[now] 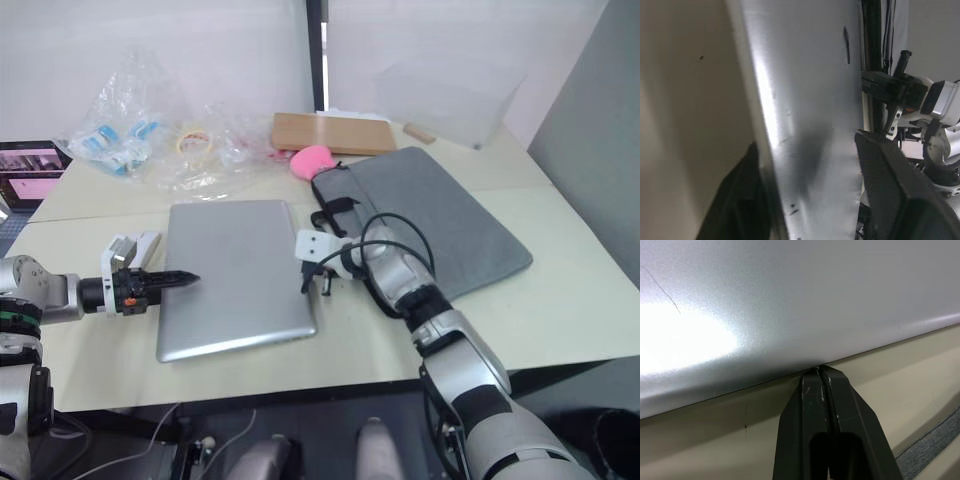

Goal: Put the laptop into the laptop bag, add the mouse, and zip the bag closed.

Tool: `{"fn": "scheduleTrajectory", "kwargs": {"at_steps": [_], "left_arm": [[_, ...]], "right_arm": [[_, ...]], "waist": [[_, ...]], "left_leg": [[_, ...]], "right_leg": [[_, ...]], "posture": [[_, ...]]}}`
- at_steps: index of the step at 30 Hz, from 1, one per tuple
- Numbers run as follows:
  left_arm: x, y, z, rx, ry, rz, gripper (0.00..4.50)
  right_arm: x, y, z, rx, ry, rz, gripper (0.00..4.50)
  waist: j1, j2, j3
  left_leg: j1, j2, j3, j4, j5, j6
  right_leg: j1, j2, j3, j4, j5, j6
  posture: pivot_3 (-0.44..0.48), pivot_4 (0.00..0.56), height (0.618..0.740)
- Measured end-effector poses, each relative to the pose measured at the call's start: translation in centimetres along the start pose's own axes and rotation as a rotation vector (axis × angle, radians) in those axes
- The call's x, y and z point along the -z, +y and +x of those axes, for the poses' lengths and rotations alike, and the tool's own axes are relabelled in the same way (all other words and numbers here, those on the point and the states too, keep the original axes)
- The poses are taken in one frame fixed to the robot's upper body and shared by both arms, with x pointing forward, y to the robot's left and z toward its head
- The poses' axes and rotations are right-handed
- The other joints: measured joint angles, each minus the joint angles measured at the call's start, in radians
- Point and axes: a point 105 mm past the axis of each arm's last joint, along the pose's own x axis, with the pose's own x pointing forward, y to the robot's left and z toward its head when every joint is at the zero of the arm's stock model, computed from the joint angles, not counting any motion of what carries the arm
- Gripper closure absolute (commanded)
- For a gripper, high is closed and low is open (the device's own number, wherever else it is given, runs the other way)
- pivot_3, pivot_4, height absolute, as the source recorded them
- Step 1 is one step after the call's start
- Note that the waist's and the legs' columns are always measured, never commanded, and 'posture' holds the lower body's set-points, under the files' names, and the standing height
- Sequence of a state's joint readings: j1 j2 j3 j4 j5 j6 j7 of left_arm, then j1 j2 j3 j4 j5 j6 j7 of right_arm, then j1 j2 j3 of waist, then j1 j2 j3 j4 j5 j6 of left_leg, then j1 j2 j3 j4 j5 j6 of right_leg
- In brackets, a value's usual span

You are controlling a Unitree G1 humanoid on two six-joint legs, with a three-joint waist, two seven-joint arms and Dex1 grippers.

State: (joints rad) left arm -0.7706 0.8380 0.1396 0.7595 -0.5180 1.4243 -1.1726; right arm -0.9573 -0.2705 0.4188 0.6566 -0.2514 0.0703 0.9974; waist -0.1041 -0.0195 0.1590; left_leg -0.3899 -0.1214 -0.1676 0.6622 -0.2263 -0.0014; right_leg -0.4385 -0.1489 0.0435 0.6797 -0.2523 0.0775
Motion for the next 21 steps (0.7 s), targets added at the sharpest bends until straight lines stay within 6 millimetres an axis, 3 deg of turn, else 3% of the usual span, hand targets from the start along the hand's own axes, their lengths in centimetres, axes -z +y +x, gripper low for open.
{"fn": "scheduleTrajectory", "kwargs": {"at_steps": [4,14,19,21], "left_arm": [[-0.5,-1.4,-0.3,0.108,-0.042,-0.014,4.18],[0.3,-2.1,-0.9,0.1,-0.053,-0.051,4.18],[1.8,-2.2,-1.5,0.135,-0.048,-0.032,4.18],[2.7,-2.4,-1.7,0.154,-0.042,-0.019,4.18]], "right_arm": [[0.1,0.0,0.0,-0.002,0.002,0.0,4.5],[0.2,0.2,-0.9,0.012,-0.062,0.071,4.5],[-2.7,-1.8,-4.6,0.108,-0.235,0.161,4.5],[-4.0,-2.8,-6.6,0.159,-0.288,0.176,3.95]], "waist": [[0.004,-0.001,-0.001],[0.005,-0.002,-0.001],[0.005,-0.002,-0.001],[0.009,-0.002,-0.001]], "left_leg": [[0.001,0.0,0.0,0.0,0.0,0.0],[-0.001,0.001,-0.001,0.0,-0.001,0.0],[-0.002,0.002,-0.001,0.0,-0.003,-0.001],[-0.002,0.002,-0.001,0.0,-0.004,0.0]], "right_leg": [[0.001,0.0,0.0,0.0,0.0,0.0],[0.0,0.0,0.0,-0.001,0.0,-0.001],[-0.001,0.0,0.001,-0.002,0.001,-0.001],[-0.001,0.0,0.001,-0.002,0.001,-0.001]], "posture": [[0.0,0.15,0.74],[0.0,0.15,0.74],[0.0,0.15,0.74],[0.0,0.15,0.74]]}}
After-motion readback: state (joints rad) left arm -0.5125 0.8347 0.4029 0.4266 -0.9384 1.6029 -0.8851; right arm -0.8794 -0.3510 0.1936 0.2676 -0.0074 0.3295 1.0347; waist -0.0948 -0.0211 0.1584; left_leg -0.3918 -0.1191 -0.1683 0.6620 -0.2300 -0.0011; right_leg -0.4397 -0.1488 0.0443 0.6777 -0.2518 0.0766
